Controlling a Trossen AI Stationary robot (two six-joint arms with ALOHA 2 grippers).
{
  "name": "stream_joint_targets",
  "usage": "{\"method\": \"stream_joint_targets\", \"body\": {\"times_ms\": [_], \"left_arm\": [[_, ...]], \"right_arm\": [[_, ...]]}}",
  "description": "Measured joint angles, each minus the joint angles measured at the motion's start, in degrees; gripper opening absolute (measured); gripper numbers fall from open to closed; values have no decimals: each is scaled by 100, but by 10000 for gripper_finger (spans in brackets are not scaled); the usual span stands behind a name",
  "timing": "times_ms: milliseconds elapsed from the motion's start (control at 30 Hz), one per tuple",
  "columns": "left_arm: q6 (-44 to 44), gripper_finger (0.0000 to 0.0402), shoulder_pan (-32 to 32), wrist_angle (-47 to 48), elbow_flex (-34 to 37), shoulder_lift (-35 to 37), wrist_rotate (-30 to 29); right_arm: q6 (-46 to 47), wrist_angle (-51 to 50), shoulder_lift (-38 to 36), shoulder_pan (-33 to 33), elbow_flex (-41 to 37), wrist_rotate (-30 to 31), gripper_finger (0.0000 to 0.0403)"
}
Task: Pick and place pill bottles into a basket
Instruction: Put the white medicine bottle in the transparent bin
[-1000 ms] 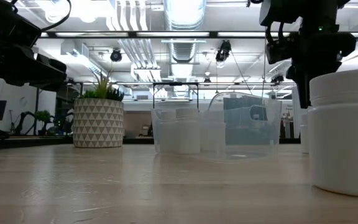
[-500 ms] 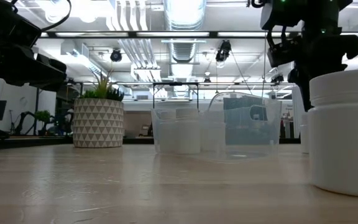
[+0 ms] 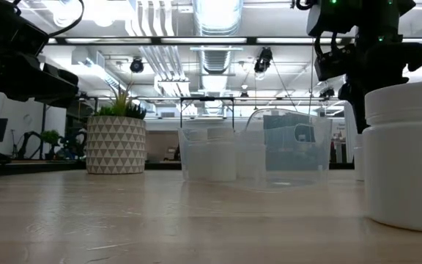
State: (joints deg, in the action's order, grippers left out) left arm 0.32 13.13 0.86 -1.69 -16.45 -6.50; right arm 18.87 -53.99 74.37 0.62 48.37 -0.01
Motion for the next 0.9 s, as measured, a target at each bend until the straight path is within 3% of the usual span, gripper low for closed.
{"method": "stream_joint_targets", "body": {"times_ms": [433, 900], "left_arm": [[-4, 8, 0, 1, 2, 2, 2], [-15, 8, 2, 1, 2, 2, 2]], "right_arm": [[15, 200, 60, 1, -202, -2, 203], [-237, 197, 677, 2, -99, -50, 203]]}}
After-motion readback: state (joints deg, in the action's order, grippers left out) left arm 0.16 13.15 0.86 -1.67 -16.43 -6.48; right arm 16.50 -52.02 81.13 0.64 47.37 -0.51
